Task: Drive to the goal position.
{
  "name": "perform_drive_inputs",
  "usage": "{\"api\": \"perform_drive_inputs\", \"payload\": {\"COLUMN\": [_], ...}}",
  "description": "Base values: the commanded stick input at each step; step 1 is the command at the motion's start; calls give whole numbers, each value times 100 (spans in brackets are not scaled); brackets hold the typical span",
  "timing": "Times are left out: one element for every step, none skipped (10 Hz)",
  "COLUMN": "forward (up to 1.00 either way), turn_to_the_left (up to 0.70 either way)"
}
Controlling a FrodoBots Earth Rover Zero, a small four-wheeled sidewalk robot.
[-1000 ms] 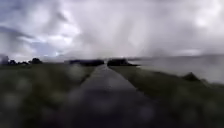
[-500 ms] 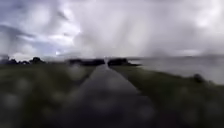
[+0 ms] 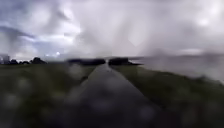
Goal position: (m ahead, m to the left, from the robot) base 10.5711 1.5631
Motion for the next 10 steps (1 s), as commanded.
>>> {"api": "perform_drive_inputs", "payload": {"forward": [70,70,70,70,70,70,70,70,70,70], "turn_to_the_left": [0,0,0,0,0,0,0,0,0,0]}}
